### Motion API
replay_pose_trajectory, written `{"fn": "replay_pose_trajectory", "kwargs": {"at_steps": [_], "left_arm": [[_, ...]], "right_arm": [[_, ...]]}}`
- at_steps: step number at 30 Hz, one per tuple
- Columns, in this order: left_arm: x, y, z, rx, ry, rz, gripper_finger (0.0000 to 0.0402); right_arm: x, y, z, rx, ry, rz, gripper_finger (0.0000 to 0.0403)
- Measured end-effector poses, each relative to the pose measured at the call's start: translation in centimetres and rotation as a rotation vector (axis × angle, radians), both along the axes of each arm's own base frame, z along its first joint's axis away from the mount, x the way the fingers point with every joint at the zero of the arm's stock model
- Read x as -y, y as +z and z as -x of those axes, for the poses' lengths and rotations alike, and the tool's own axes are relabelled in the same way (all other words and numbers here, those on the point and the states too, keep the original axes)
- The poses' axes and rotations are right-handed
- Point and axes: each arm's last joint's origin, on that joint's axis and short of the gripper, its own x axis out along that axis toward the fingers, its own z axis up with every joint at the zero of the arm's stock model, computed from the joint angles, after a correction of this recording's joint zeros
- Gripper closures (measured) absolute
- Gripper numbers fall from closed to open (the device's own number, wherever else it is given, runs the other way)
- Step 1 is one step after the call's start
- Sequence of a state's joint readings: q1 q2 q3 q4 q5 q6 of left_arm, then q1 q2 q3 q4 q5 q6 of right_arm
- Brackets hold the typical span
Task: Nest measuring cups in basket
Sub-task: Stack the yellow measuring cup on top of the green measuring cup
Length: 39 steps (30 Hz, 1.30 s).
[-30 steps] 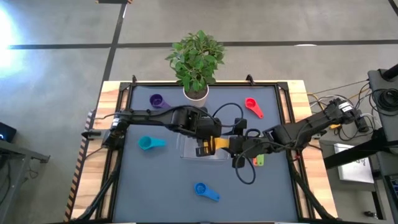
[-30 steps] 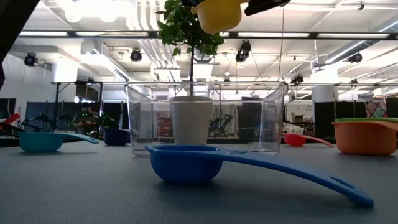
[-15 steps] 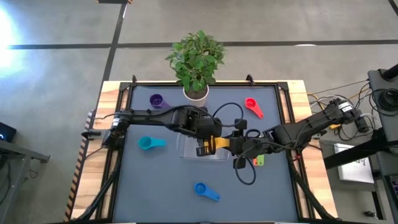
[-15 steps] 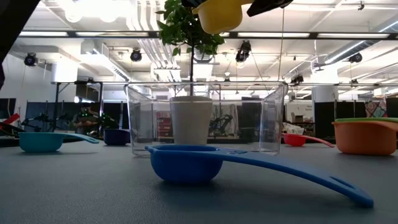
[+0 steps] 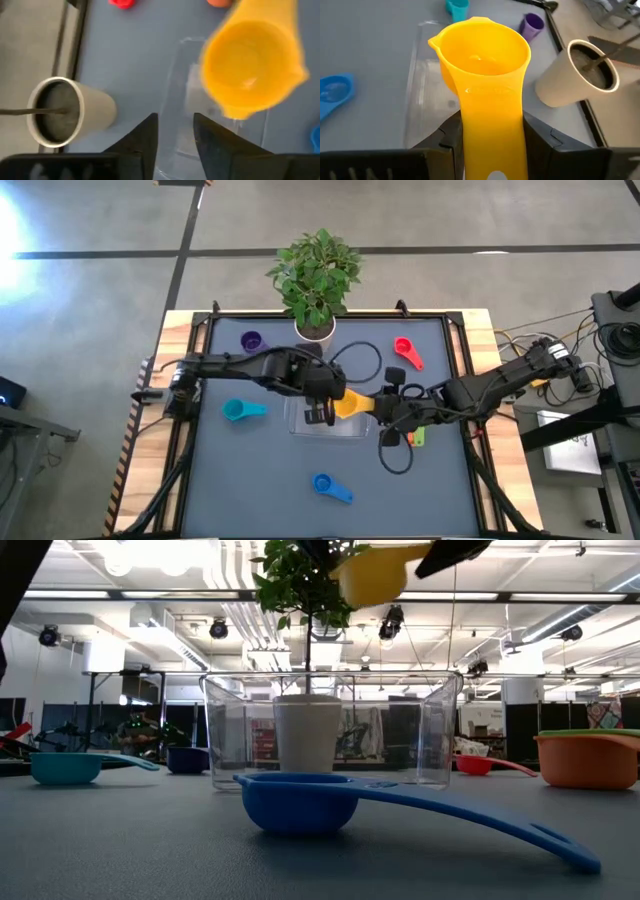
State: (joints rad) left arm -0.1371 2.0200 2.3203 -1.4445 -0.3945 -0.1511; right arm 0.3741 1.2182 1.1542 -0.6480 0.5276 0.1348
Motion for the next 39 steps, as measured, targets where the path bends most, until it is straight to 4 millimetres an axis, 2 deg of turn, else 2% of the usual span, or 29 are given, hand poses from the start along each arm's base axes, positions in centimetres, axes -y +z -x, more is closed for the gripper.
{"fn": "replay_pose_trajectory", "kwargs": {"at_steps": [4, 9, 14, 20, 24, 27, 29, 35, 39], "left_arm": [[0.3, 1.0, 1.1, 0.045, 0.058, -0.069, 0.0261], [1.1, 2.1, 3.1, 0.146, 0.08, -0.124, 0.0246], [1.9, 0.4, 5.4, 0.22, 0.06, -0.116, 0.0254], [1.1, -2.0, 9.7, 0.503, 0.071, -0.014, 0.0268], [0.9, -3.7, 12.2, 0.724, 0.048, 0.077, 0.027], [0.5, -5.6, 13.8, 0.818, 0.04, 0.089, 0.0271], [0.1, -7.0, 14.7, 0.843, 0.044, 0.088, 0.0271], [-1.2, -9.2, 17.2, 0.874, 0.093, 0.075, 0.0271], [-1.5, -9.5, 18.2, 0.887, 0.091, 0.074, 0.0271]], "right_arm": [[0.4, -0.3, 1.7, 0.003, -0.095, -0.007, 0.0279], [1.0, -1.8, 5.2, 0.042, -0.18, -0.105, 0.0279], [1.7, -3.6, 8.7, 0.126, -0.285, -0.222, 0.0279], [2.6, -5.6, 11.5, 0.128, -0.407, -0.334, 0.0279], [2.6, -6.4, 12.5, 0.093, -0.51, -0.4, 0.0279], [2.3, -6.9, 12.8, 0.056, -0.577, -0.444, 0.0279], [2.0, -7.2, 12.8, 0.029, -0.606, -0.477, 0.0279], [0.7, -8.4, 12.6, -0.039, -0.698, -0.526, 0.0279], [-0.1, -9.2, 12.5, -0.076, -0.777, -0.532, 0.0279]]}}
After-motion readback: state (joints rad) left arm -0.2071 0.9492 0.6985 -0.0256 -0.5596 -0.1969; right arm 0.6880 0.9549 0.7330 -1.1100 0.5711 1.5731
